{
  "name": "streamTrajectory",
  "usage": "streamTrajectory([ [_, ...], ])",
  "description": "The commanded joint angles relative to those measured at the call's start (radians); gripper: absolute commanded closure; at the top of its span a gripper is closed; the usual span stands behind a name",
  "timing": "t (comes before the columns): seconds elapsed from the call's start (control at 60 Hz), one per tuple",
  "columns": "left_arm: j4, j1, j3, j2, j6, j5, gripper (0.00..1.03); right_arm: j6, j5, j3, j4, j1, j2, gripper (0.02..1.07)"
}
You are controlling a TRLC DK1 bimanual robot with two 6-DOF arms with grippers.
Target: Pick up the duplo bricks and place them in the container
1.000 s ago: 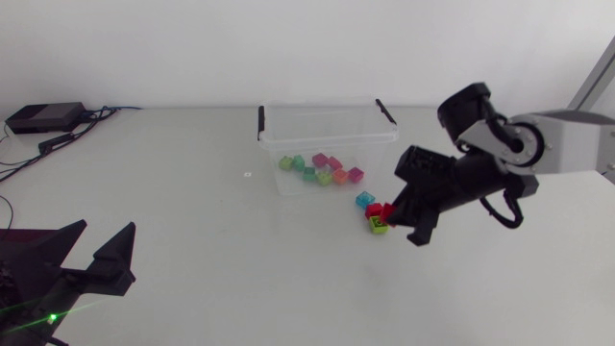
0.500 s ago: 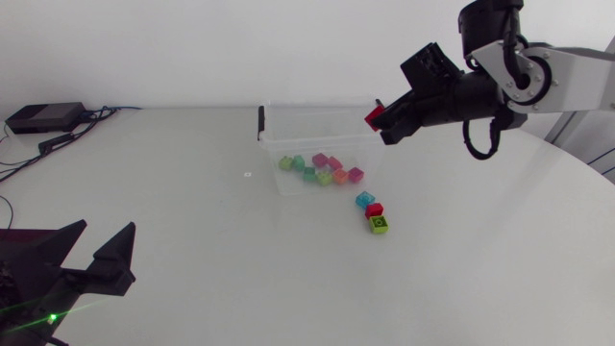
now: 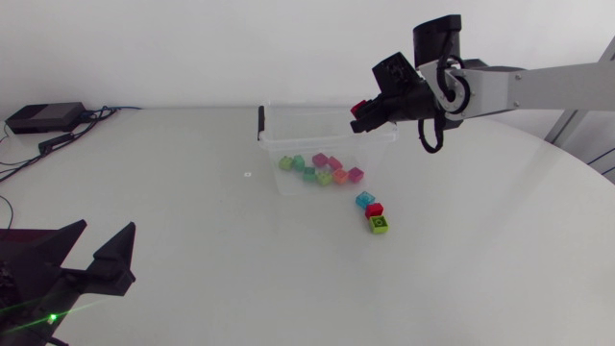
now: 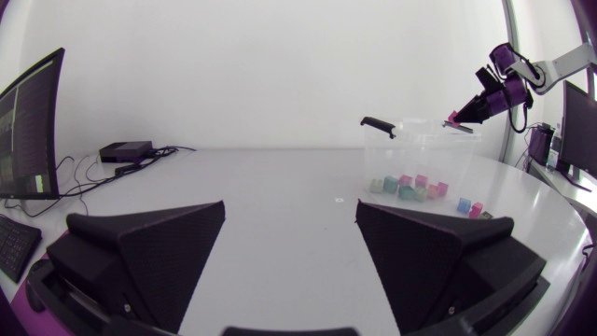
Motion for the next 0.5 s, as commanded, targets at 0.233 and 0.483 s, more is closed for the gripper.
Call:
streamTrajectory([
  [0.233, 0.000, 0.004, -0.018, -0.009, -0.003, 0.003, 0.05, 0.173, 0.088, 0.041, -0.102, -0.016, -0.112, 0.15],
  [0.483, 0.000, 0.004, -0.018, -0.009, -0.003, 0.001, 0.05, 0.242, 0.128, -0.125, -0.214, -0.028, -0.310, 0.16],
])
